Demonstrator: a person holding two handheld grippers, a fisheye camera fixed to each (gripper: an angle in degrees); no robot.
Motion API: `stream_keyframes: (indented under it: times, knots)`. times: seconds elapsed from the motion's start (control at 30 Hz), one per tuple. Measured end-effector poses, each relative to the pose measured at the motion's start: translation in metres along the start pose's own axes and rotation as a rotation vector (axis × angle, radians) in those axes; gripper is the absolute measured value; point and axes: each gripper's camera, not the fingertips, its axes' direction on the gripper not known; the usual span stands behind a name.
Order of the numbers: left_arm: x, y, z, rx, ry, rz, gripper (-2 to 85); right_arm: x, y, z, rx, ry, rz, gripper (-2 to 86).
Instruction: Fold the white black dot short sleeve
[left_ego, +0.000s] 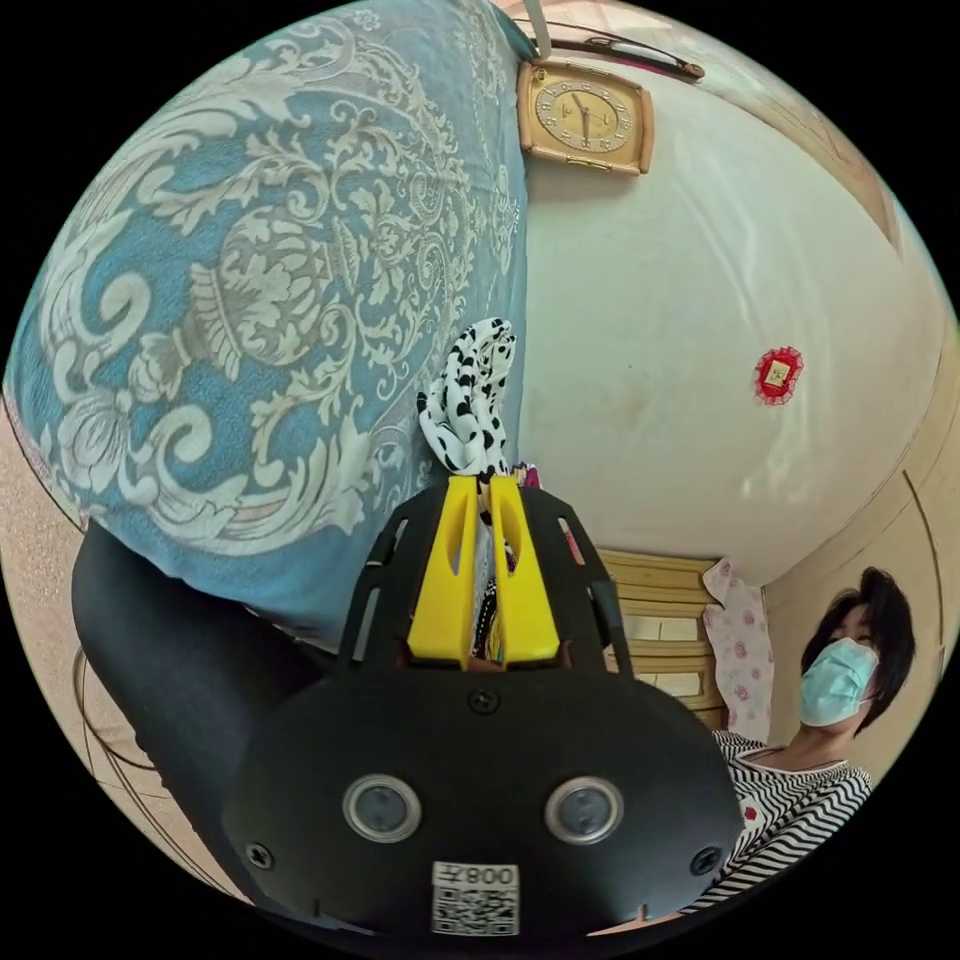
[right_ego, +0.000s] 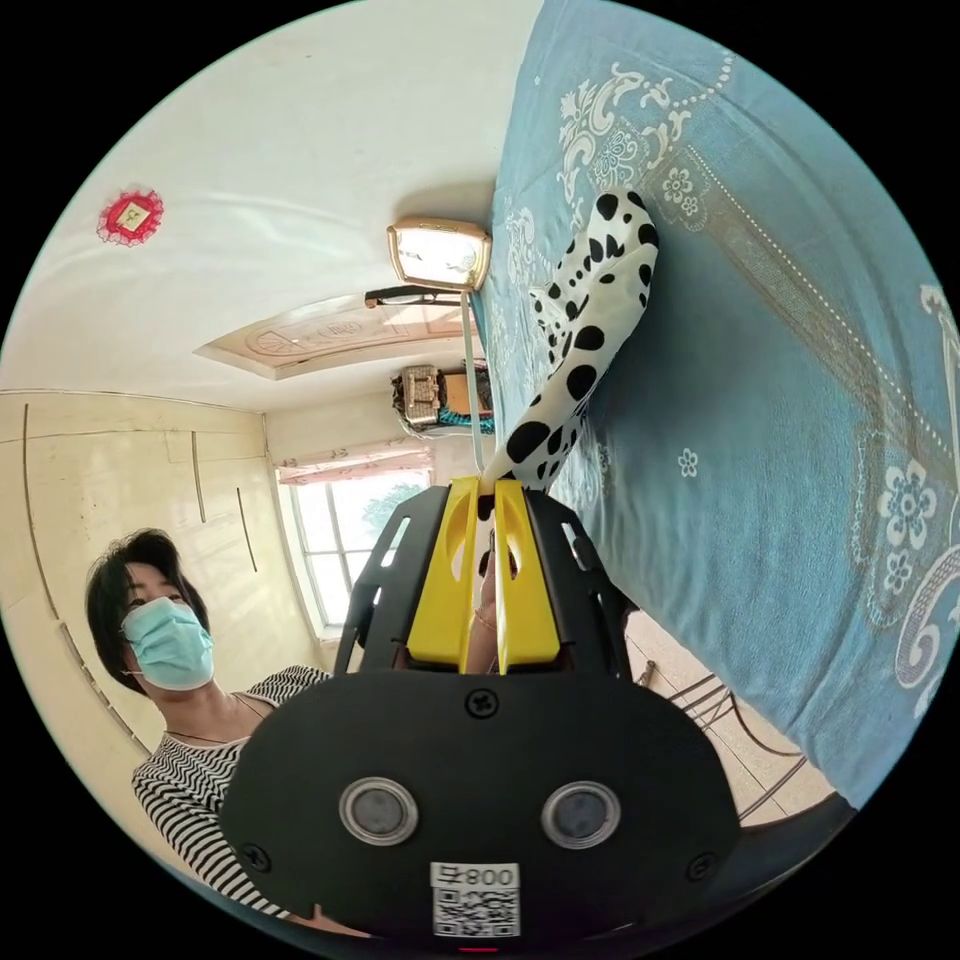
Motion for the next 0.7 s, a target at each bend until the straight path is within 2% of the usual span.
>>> stream_keyframes:
  times: [0.37, 0.7]
  knots:
    - [0.105, 0.033, 0.013, -0.145, -0.074, 0.14, 2.7, 0.028, 0.076, -0.117, -0.008, 0.121, 0.016, 2.1]
    - [0.224, 0.067, 0.059, -0.226, -0.048, 0.225, 2.6, 0.051, 0.16, -0.232, 0.016, 0.116, -0.017, 2.0]
